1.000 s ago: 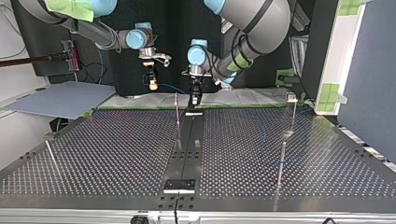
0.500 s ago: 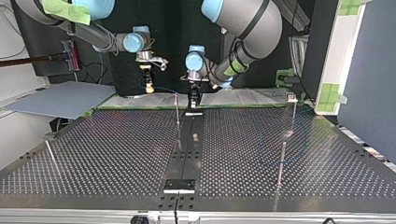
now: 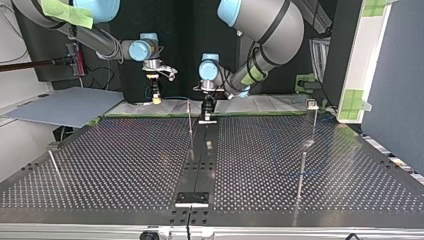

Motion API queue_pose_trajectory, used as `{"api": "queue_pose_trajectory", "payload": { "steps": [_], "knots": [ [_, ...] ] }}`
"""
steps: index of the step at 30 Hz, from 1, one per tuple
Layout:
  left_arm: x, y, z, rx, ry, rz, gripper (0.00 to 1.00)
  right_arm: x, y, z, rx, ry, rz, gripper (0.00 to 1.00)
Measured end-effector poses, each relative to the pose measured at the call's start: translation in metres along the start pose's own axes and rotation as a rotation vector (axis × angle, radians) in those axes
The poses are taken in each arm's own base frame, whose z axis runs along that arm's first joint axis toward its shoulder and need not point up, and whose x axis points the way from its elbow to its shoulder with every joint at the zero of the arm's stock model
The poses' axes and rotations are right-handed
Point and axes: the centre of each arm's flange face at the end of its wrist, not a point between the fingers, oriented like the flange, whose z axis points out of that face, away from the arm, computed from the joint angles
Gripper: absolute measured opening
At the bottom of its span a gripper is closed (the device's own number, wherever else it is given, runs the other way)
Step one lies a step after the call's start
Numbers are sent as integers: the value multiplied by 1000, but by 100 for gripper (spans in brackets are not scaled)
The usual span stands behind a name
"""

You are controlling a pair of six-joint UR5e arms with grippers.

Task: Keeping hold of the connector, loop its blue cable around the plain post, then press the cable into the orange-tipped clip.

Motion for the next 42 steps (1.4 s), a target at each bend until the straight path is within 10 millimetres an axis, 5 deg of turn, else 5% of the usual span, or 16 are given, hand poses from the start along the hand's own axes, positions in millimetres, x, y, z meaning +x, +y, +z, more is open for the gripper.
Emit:
{"api": "queue_pose_trajectory", "payload": {
  "steps": [18,39,42],
  "knots": [
    [-21,-2,33,-15,-22,-3,0,20,24,42,-30,1,-1,0],
    [-21,11,37,-52,-1,24,0,23,53,56,-65,14,19,0],
    [-21,11,37,-50,0,27,7,23,57,57,-69,13,23,0]
  ]
}}
